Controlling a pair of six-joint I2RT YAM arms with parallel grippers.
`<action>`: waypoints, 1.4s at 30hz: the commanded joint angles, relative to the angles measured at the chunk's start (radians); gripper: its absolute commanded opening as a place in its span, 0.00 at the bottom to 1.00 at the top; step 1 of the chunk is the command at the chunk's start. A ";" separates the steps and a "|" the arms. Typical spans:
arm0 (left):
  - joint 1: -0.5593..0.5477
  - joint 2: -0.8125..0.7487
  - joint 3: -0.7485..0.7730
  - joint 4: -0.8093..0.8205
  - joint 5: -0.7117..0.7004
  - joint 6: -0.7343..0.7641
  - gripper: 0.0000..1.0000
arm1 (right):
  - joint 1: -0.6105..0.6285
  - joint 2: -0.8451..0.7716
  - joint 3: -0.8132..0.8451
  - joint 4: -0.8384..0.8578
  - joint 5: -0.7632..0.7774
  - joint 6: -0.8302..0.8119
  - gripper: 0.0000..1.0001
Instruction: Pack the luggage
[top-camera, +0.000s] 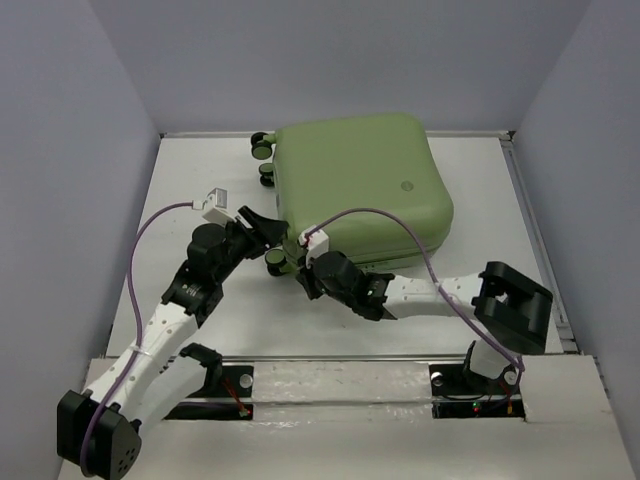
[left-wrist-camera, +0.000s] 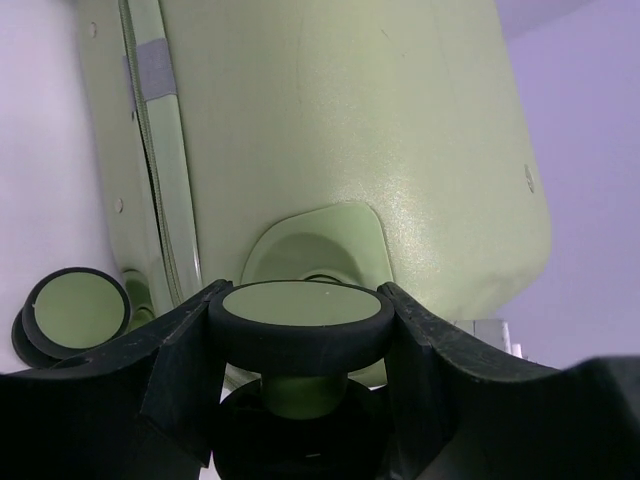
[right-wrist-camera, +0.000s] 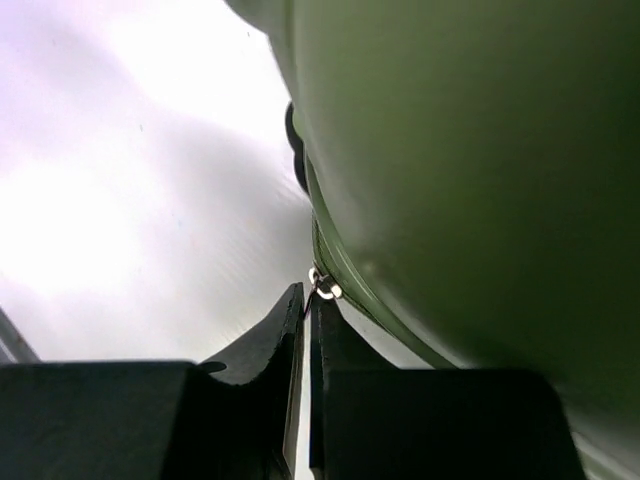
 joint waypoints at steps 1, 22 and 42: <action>-0.060 -0.074 0.041 0.079 0.195 -0.072 0.06 | 0.089 0.153 0.076 0.514 -0.191 0.080 0.07; -0.060 -0.081 0.011 0.025 0.101 0.089 0.06 | -0.327 -0.866 -0.454 -0.317 0.174 0.356 0.96; -0.353 -0.026 -0.044 0.162 0.087 0.090 0.06 | -0.818 -0.304 0.073 -0.024 -0.630 -0.055 0.60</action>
